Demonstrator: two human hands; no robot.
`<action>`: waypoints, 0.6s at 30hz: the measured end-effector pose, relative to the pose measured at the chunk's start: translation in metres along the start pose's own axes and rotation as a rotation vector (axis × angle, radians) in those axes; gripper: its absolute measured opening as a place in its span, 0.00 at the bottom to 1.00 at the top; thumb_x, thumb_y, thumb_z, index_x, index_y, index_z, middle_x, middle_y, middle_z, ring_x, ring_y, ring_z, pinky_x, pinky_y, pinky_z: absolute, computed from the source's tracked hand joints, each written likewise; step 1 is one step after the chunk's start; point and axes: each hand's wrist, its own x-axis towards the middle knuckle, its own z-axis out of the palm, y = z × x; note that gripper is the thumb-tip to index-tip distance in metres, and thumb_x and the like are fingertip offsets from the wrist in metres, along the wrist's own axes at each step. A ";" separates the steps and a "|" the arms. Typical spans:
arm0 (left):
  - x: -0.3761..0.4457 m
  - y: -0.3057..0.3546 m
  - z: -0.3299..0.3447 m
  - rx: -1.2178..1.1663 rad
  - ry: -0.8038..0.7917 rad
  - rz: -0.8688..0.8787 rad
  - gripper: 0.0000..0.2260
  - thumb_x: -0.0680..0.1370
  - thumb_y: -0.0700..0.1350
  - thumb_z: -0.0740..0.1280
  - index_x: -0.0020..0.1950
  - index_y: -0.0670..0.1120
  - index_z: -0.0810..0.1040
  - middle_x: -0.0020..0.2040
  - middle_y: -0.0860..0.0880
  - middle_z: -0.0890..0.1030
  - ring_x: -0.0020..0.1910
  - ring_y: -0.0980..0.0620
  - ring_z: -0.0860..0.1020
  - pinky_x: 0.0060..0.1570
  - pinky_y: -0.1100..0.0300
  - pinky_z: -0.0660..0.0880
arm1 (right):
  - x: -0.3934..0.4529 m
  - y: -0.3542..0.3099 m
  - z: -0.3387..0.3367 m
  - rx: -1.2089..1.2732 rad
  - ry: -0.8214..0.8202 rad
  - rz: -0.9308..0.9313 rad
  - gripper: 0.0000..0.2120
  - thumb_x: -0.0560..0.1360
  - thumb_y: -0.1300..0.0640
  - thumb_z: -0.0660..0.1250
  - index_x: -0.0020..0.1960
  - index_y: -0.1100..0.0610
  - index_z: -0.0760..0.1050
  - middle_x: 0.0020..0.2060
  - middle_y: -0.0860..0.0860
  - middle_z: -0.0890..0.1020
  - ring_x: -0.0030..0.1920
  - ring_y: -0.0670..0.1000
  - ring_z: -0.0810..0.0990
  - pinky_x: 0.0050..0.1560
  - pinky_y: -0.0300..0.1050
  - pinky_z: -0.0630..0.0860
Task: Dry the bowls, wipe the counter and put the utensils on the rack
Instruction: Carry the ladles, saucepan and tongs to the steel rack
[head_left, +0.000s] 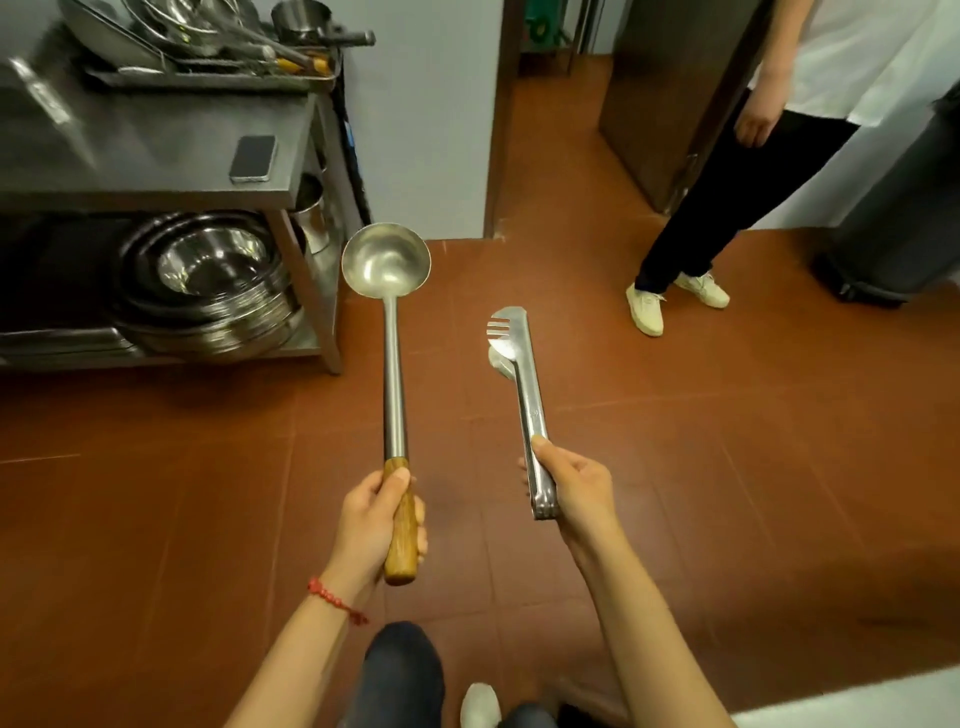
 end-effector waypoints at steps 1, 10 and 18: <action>0.016 0.009 -0.001 -0.004 0.007 0.004 0.07 0.79 0.42 0.58 0.44 0.40 0.70 0.22 0.48 0.74 0.16 0.50 0.71 0.16 0.65 0.70 | 0.017 -0.006 0.009 0.002 -0.005 0.002 0.13 0.71 0.55 0.69 0.29 0.54 0.83 0.26 0.50 0.81 0.27 0.47 0.77 0.26 0.36 0.73; 0.192 0.109 -0.016 0.009 -0.009 0.019 0.08 0.79 0.42 0.58 0.43 0.40 0.70 0.22 0.47 0.75 0.16 0.50 0.71 0.15 0.64 0.69 | 0.177 -0.080 0.114 0.015 -0.025 -0.017 0.11 0.71 0.53 0.70 0.32 0.52 0.84 0.28 0.50 0.84 0.26 0.45 0.79 0.25 0.35 0.73; 0.329 0.205 -0.011 0.028 -0.035 0.047 0.08 0.79 0.43 0.58 0.43 0.39 0.70 0.23 0.46 0.74 0.16 0.49 0.71 0.15 0.63 0.70 | 0.301 -0.157 0.186 0.019 -0.041 -0.022 0.09 0.70 0.51 0.70 0.33 0.50 0.84 0.29 0.50 0.84 0.29 0.45 0.79 0.28 0.37 0.75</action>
